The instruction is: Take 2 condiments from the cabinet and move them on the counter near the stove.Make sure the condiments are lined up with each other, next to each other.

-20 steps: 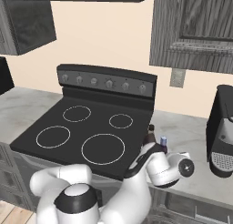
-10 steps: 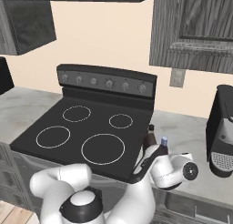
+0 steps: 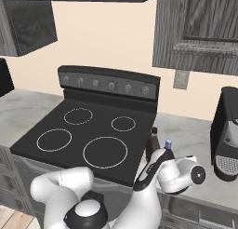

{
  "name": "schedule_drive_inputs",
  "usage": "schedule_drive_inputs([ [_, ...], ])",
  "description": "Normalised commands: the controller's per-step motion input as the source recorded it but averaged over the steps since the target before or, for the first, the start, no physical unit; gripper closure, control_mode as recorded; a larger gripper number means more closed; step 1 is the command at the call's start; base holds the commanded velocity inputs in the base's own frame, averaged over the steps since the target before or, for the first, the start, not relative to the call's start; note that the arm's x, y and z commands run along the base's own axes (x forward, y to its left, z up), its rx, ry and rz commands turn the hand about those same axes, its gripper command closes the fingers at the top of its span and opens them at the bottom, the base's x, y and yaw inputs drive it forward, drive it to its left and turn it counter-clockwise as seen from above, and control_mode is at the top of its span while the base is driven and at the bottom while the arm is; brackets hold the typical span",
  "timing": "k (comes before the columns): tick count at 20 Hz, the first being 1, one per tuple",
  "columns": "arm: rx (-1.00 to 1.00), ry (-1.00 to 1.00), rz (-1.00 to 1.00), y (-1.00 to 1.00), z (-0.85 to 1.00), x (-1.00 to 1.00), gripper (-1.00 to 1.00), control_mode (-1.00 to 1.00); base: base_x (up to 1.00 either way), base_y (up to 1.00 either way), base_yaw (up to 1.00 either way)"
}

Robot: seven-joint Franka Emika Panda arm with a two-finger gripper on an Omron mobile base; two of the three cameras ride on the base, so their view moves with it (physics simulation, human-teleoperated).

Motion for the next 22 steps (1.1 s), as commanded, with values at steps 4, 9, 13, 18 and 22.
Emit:
schedule_drive_inputs([
  [4,0.00,0.00,0.11,0.34,-0.04,-0.01,-1.00,-1.00,0.00,0.00,0.00],
  [9,0.00,-0.05,0.14,0.28,0.00,-0.03,-1.00,-1.00,0.00,0.00,0.00],
  [13,0.00,0.00,0.12,0.06,0.00,-0.02,-1.00,-1.00,0.00,0.00,0.00],
  [18,0.00,0.00,0.09,0.00,0.00,-0.01,-1.00,-1.00,0.00,0.00,0.00],
  [22,0.00,0.00,0.02,-0.24,0.03,-0.26,-1.00,-1.00,0.00,0.00,0.00],
])
